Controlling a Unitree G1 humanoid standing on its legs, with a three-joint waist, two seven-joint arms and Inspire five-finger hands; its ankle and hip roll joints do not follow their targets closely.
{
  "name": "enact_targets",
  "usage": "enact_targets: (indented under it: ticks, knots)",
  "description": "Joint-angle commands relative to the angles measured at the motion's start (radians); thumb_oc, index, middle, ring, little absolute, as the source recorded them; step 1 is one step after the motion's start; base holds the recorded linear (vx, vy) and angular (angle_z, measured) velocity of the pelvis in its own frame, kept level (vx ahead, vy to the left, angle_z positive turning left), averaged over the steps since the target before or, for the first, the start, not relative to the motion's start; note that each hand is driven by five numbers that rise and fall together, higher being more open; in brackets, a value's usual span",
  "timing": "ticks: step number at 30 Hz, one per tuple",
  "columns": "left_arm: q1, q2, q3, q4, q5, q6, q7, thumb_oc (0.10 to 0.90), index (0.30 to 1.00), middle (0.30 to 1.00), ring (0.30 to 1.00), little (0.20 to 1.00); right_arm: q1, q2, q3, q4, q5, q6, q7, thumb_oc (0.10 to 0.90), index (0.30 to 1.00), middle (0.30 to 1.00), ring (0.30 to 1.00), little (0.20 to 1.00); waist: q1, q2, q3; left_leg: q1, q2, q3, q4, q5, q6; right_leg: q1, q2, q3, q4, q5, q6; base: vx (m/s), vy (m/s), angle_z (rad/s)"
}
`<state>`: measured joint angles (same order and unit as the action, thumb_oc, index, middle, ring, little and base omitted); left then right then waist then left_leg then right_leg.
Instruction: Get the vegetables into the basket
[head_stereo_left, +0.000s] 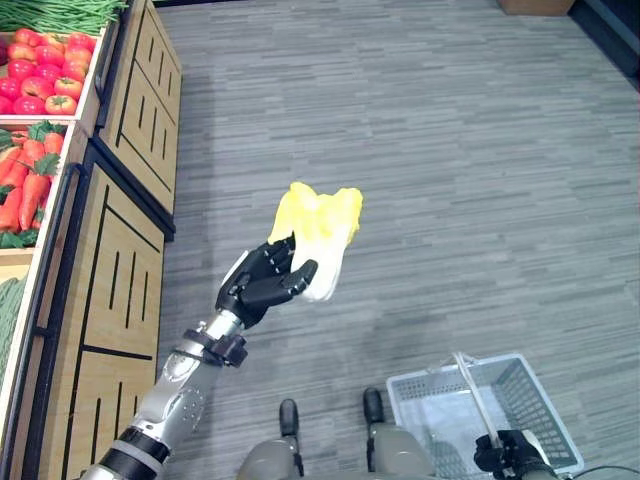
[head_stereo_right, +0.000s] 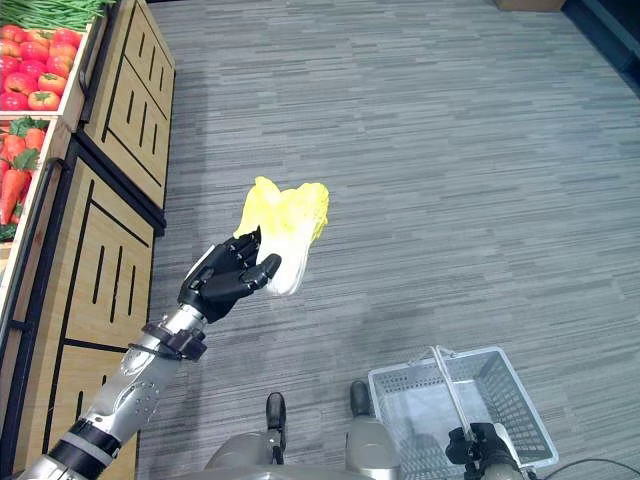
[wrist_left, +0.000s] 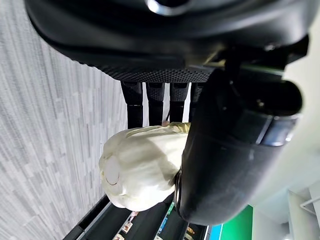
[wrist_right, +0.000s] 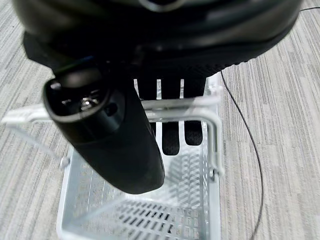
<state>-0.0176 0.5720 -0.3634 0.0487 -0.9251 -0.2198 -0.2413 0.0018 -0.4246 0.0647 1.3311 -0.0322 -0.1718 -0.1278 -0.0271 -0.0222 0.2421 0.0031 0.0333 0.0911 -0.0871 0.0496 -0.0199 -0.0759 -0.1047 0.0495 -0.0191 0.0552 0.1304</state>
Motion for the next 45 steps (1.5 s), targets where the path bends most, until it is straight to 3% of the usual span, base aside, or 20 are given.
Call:
enact_targets:
  ticks: [1, 9, 11, 17, 22, 25, 32, 35, 38, 41, 45]
  knots:
    - [-0.060, 0.020, 0.032, -0.176, -0.016, -0.087, -0.052, 0.400, 0.300, 0.300, 0.300, 0.300, 0.019, -0.087, 0.008, 0.049, 0.002, -0.005, -0.031, 0.400, 0.300, 0.300, 0.300, 0.300, 0.016, -0.043, -0.105, -0.059, 0.062, -0.016, 0.000, 0.026, -0.063, -0.046, -0.082, -0.016, 0.039, 0.030, 0.075, 0.00, -0.086, 0.05]
    - [-0.092, 0.094, 0.001, -0.207, 0.048, -0.084, -0.048, 0.400, 0.300, 0.300, 0.300, 0.300, -0.051, -0.277, 0.031, 0.049, -0.092, 0.007, -0.046, 0.400, 0.300, 0.300, 0.300, 0.300, 0.023, -0.038, -0.121, -0.075, 0.083, -0.041, 0.000, 0.040, -0.087, -0.010, -0.074, -0.045, -0.017, 0.034, 0.064, -0.01, -0.075, 0.11]
    - [-0.098, 0.110, -0.005, -0.217, 0.056, -0.086, -0.047, 0.400, 0.300, 0.300, 0.300, 0.300, -0.079, -0.292, 0.049, 0.032, -0.107, 0.006, -0.046, 0.400, 0.300, 0.300, 0.300, 0.300, 0.022, -0.036, -0.122, -0.073, 0.084, -0.040, 0.000, 0.040, -0.089, -0.004, -0.074, -0.043, -0.023, 0.036, 0.062, 0.00, -0.031, 0.08]
    - [-0.134, 0.152, -0.053, -0.244, 0.130, -0.094, -0.039, 0.400, 0.300, 0.300, 0.300, 0.300, -0.171, -0.388, 0.125, -0.115, -0.135, -0.032, -0.060, 0.400, 0.300, 0.300, 0.300, 0.300, 0.019, -0.029, -0.142, -0.065, 0.090, -0.036, 0.000, 0.033, -0.094, 0.007, -0.067, -0.037, -0.046, 0.043, 0.062, 0.00, -0.012, 0.01]
    - [-0.194, 0.190, -0.105, -0.270, 0.202, -0.102, -0.024, 0.400, 0.300, 0.300, 0.300, 0.300, -0.288, -0.464, 0.236, -0.391, -0.174, -0.064, -0.066, 0.400, 0.300, 0.300, 0.300, 0.300, 0.017, -0.027, -0.156, -0.051, 0.099, -0.023, 0.000, 0.026, -0.096, 0.017, -0.063, -0.026, -0.060, 0.050, 0.066, 0.01, -0.007, -0.10]
    - [-0.221, 0.204, -0.125, -0.280, 0.233, -0.106, -0.022, 0.400, 0.300, 0.300, 0.300, 0.300, -0.311, -0.484, 0.267, -0.428, -0.196, -0.068, -0.060, 0.400, 0.300, 0.300, 0.300, 0.300, 0.016, -0.026, -0.160, -0.046, 0.099, -0.021, 0.000, 0.023, -0.096, 0.022, -0.063, -0.025, -0.062, 0.050, 0.066, 0.00, 0.000, 0.00]
    - [-0.317, 0.226, -0.202, -0.297, 0.285, -0.115, -0.014, 0.400, 0.300, 0.300, 0.300, 0.300, -0.464, -0.498, 0.395, -0.460, -0.248, -0.068, -0.055, 0.400, 0.300, 0.300, 0.300, 0.300, 0.021, -0.022, -0.169, -0.038, 0.099, -0.016, 0.000, 0.017, -0.097, 0.029, -0.066, -0.024, -0.068, 0.052, 0.068, 0.00, 0.001, -0.01]
    - [-0.402, 0.249, -0.277, -0.307, 0.308, -0.120, -0.017, 0.400, 0.300, 0.300, 0.300, 0.300, -0.607, -0.495, 0.526, -0.436, -0.291, -0.064, -0.047, 0.400, 0.300, 0.300, 0.300, 0.300, 0.028, -0.022, -0.172, -0.035, 0.102, -0.011, 0.000, 0.015, -0.100, 0.028, -0.065, -0.020, -0.068, 0.052, 0.070, 0.00, 0.002, -0.07]
    - [-0.435, 0.247, -0.300, -0.308, 0.314, -0.122, -0.015, 0.400, 0.300, 0.300, 0.300, 0.300, -0.665, -0.474, 0.566, -0.412, -0.296, -0.061, -0.047, 0.400, 0.300, 0.300, 0.300, 0.300, 0.030, -0.021, -0.173, -0.032, 0.103, -0.009, 0.000, 0.014, -0.100, 0.031, -0.065, -0.018, -0.068, 0.053, 0.069, 0.01, 0.000, -0.03]
    - [-0.480, 0.220, -0.328, -0.298, 0.353, -0.129, 0.005, 0.400, 0.300, 0.300, 0.300, 0.300, -0.748, -0.376, 0.559, -0.404, -0.218, -0.058, -0.057, 0.400, 0.300, 0.300, 0.300, 0.300, 0.035, -0.019, -0.177, -0.029, 0.105, -0.004, 0.000, 0.012, -0.100, 0.031, -0.062, -0.015, -0.068, 0.052, 0.069, 0.00, 0.002, -0.03]
    - [-0.510, 0.181, -0.353, -0.273, 0.398, -0.136, 0.027, 0.400, 0.300, 0.300, 0.300, 0.300, -0.813, -0.322, 0.575, -0.433, -0.157, -0.058, -0.055, 0.400, 0.300, 0.300, 0.300, 0.300, 0.037, -0.020, -0.180, -0.025, 0.107, -0.002, 0.000, 0.010, -0.100, 0.034, -0.062, -0.015, -0.068, 0.051, 0.069, 0.00, 0.000, -0.01]
